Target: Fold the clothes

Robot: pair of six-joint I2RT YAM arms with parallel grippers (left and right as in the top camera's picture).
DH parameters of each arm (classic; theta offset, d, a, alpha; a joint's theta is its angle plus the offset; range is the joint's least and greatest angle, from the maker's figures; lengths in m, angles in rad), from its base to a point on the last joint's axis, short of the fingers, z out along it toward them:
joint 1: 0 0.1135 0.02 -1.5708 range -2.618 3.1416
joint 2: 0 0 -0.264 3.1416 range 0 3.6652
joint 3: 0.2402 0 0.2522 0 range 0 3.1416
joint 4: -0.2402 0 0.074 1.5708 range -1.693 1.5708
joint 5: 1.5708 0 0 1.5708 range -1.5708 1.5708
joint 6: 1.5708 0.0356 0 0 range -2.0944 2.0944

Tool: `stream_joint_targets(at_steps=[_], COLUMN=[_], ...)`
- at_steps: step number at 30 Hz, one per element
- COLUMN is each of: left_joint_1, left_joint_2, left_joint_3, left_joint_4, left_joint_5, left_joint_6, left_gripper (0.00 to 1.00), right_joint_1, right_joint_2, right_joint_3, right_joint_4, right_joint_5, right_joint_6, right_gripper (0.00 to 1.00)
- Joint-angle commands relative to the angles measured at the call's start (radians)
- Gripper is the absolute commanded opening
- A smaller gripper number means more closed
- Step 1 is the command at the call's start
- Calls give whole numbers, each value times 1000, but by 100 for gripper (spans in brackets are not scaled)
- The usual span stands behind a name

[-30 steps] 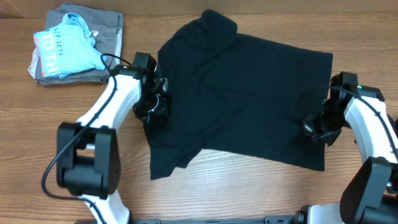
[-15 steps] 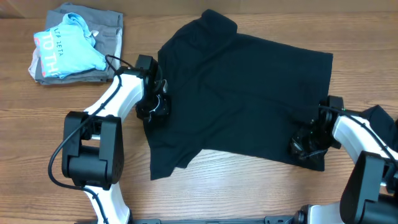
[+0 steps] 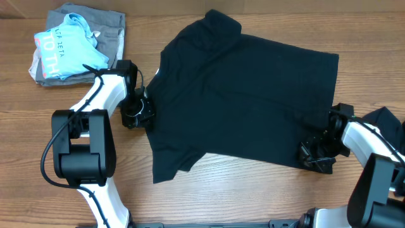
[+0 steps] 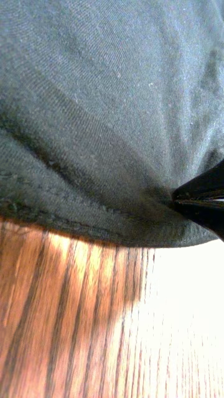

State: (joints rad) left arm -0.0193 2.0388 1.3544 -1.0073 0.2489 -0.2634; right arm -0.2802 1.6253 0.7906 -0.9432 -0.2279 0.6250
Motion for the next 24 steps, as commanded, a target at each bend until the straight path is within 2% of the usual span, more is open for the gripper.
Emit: stream_joint_targets(at_steps=[1,10,24], left_joint_1=[-2,3,4], left_joint_2=[16,16,15], left_joint_3=[-7,-79,-191], left_joint_4=[-2,21,-16], left_joint_5=[-14,-12,-11], left_joint_6=[-2,-82,-122], left_gripper=[4,4,4], right_joint_1=[-51,-149,-323], right_joint_2=[-6,-6,-7], right_joint_3=[-23,-22,35], right_joint_4=[-8,-36,-115], right_joint_5=[76,135,175], right_joint_6=[34,31,27], right_gripper=[4,4,4])
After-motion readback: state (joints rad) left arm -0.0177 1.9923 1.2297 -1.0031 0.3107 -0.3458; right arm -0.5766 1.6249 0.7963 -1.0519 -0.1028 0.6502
